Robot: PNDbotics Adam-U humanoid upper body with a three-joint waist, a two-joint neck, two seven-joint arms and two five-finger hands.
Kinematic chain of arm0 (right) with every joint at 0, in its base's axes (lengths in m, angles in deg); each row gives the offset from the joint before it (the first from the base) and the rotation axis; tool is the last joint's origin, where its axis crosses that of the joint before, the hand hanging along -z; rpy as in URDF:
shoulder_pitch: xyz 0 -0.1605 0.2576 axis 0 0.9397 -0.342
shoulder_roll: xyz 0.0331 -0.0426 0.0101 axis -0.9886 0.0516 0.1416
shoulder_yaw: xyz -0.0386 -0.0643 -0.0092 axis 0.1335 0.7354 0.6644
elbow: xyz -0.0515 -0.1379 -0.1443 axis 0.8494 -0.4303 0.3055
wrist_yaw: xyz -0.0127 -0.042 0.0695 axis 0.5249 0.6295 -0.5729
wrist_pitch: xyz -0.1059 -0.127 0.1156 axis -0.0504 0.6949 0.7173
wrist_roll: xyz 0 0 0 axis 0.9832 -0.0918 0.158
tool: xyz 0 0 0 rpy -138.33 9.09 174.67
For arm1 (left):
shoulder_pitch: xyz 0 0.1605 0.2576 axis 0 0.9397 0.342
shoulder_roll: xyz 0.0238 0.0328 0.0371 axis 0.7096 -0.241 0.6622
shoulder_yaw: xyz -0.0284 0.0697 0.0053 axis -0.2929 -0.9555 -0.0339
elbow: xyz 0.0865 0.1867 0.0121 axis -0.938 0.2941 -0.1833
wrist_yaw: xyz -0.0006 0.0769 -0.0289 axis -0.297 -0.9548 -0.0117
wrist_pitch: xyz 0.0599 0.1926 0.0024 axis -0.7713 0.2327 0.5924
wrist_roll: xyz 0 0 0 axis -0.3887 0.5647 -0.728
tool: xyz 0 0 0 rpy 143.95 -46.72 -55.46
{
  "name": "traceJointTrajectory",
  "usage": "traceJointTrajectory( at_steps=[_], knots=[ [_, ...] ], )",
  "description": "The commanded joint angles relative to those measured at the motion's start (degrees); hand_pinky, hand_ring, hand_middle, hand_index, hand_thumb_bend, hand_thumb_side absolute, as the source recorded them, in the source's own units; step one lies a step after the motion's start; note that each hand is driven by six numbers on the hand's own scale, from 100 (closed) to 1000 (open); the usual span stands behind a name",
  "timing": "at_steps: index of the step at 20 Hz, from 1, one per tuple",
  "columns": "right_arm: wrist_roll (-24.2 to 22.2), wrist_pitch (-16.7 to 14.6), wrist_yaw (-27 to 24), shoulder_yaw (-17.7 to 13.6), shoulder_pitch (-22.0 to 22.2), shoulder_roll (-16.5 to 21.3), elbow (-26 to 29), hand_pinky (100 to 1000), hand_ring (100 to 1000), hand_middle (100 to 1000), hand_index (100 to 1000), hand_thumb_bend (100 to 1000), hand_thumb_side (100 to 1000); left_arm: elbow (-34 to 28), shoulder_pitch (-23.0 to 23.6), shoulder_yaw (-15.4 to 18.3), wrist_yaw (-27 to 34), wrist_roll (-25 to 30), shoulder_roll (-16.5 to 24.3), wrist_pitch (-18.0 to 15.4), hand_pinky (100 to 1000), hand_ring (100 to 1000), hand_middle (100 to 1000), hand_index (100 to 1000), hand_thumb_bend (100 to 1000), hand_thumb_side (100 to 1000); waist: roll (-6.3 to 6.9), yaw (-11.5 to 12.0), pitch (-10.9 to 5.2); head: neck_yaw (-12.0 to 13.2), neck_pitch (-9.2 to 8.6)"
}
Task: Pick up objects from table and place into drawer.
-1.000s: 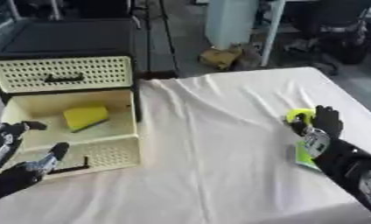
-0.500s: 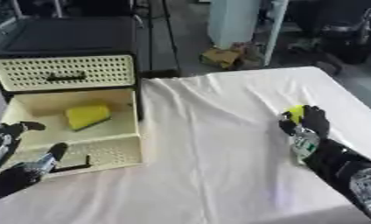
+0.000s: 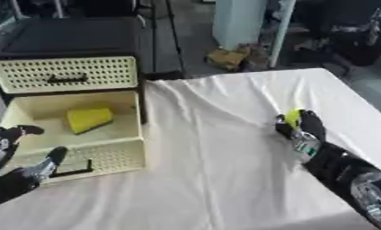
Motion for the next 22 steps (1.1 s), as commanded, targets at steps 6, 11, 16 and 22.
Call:
traceJointTrajectory(
  at_steps=[6,11,16,22],
  knots=[
    [-7.37,0.42,0.80,0.32,-0.06,-0.41,0.28,585,805,805,845,252,418,-1.18,-0.74,0.68,0.26,0.05,0.42,0.00,100,100,100,784,472,1000,0.20,0.39,-0.32,-0.53,-0.02],
    [-7.95,1.80,1.50,0.15,-0.03,-0.21,0.28,537,757,753,779,100,100,-1.19,-0.78,0.70,0.30,0.06,0.44,0.02,100,100,100,783,470,1000,-0.03,0.54,-0.36,-0.64,0.14],
    [-2.14,1.65,2.39,0.24,-0.15,-0.11,0.28,480,677,680,695,100,100,-1.16,-0.76,0.69,0.30,0.12,0.51,0.01,100,100,100,783,470,1000,-0.32,0.67,-0.47,-0.71,0.25],
    [10.47,-2.35,2.88,-0.15,-0.91,0.18,0.55,212,476,377,423,100,258,-1.06,-0.74,0.68,0.20,0.18,0.60,-0.01,100,100,100,783,469,1000,-0.75,0.87,-0.65,-0.72,0.34]
  ],
)
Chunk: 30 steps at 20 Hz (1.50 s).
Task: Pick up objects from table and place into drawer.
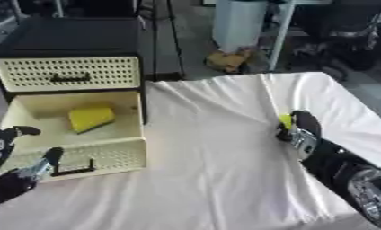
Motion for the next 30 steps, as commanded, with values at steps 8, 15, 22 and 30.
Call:
traceJointTrajectory(
  at_steps=[8,15,22,30],
  knots=[
    [1.12,-1.08,6.09,-13.12,-0.76,-1.13,23.14,172,455,347,393,100,390,-0.87,-0.49,0.62,-0.13,0.13,0.64,0.11,100,100,100,783,467,1000,-0.37,-0.09,-0.79,0.28,0.35],
    [-12.42,3.02,15.24,-23.25,-0.07,-4.98,44.47,168,455,346,392,100,405,-0.86,-0.37,0.80,-0.19,0.06,0.60,0.24,100,100,100,783,467,1000,-0.47,-0.08,-1.02,0.60,0.29],
    [-17.99,3.82,17.74,-25.22,0.06,-6.14,50.44,170,457,352,398,100,390,-0.85,-0.38,0.84,-0.23,0.12,0.57,0.24,100,100,100,782,467,1000,-0.57,-0.10,-1.07,0.69,0.31],
    [-19.65,4.42,17.51,-26.02,0.46,-6.33,51.00,189,474,361,416,100,367,-0.84,-0.34,0.91,-0.31,0.19,0.59,0.25,100,100,100,782,466,1000,-0.63,-0.14,-1.05,0.76,0.33]
  ],
)
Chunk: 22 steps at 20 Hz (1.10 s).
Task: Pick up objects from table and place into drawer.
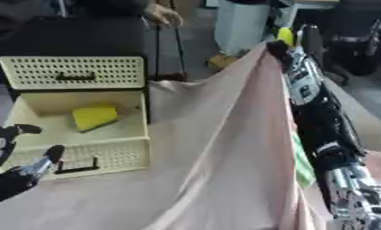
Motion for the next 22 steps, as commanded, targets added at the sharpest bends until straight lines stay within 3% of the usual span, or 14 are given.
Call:
traceJointTrajectory(
  at_steps=[1,5,9,12,17,22],
  knots=[
    [-0.80,-0.20,-0.51,-0.39,-1.05,1.31,1.86,188,478,361,422,100,343,-0.85,-0.40,0.54,-0.21,0.00,0.60,0.06,100,100,100,782,465,1000,0.16,-0.11,-0.65,0.15,0.31],
    [-1.09,-0.79,-2.65,-0.50,-0.84,1.36,1.88,117,456,338,414,100,271,-0.84,-0.37,0.58,-0.23,0.01,0.61,0.07,100,100,100,782,465,1000,0.11,-0.11,-0.64,0.16,0.29],
    [-0.64,-1.51,-4.15,-0.45,-0.72,1.29,2.04,100,426,346,432,100,249,-0.82,-0.37,0.61,-0.26,0.02,0.60,0.07,100,100,100,782,466,1000,0.04,-0.10,-0.63,0.12,0.31],
    [0.02,-1.79,-4.67,-0.41,-0.71,1.28,2.16,100,339,277,411,100,446,-0.81,-0.36,0.64,-0.29,0.03,0.60,0.07,100,100,100,782,466,1000,-0.02,-0.06,-0.63,0.11,0.33],
    [1.92,-1.79,-5.45,-0.45,-0.66,1.20,2.27,100,245,132,396,100,570,-0.81,-0.38,0.67,-0.31,0.05,0.64,0.07,100,100,100,782,465,1000,-0.11,-0.01,-0.64,0.11,0.36],
    [2.56,-2.09,-5.11,-0.21,-0.68,1.22,1.95,100,206,100,369,100,679,-0.81,-0.40,0.68,-0.29,0.06,0.65,0.07,100,100,100,781,465,1000,-0.19,0.01,-0.68,0.08,0.34]
  ],
)
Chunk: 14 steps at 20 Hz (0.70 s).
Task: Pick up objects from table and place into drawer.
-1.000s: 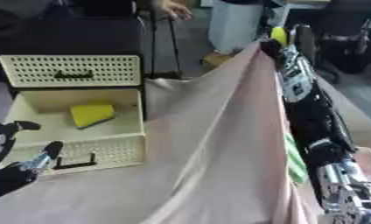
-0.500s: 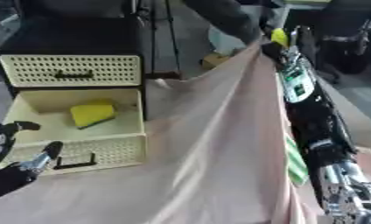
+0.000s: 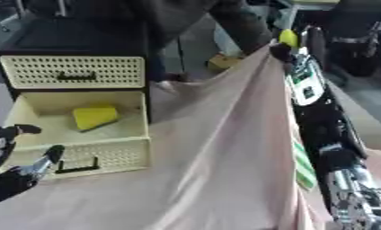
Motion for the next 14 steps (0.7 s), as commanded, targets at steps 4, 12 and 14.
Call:
traceJointTrajectory(
  at_steps=[4,12,14],
  knots=[
    [0.86,-0.44,0.06,0.10,-1.24,1.29,1.24,100,187,100,347,100,801,-0.80,-0.39,0.65,-0.17,0.04,0.65,0.04,100,100,100,782,466,1000,0.10,0.00,-0.67,0.07,0.38],
    [1.99,-1.54,-0.02,0.09,-1.19,1.16,1.26,100,159,100,313,100,894,-0.79,-0.40,0.68,-0.21,0.07,0.66,0.02,100,100,100,781,466,1000,0.03,0.05,-0.67,0.06,0.38],
    [2.02,-1.81,-0.12,0.26,-1.27,1.07,1.28,100,159,100,313,100,825,-0.79,-0.39,0.68,-0.19,0.07,0.67,0.01,100,100,100,781,465,1000,0.03,0.08,-0.69,0.09,0.34]
  ],
)
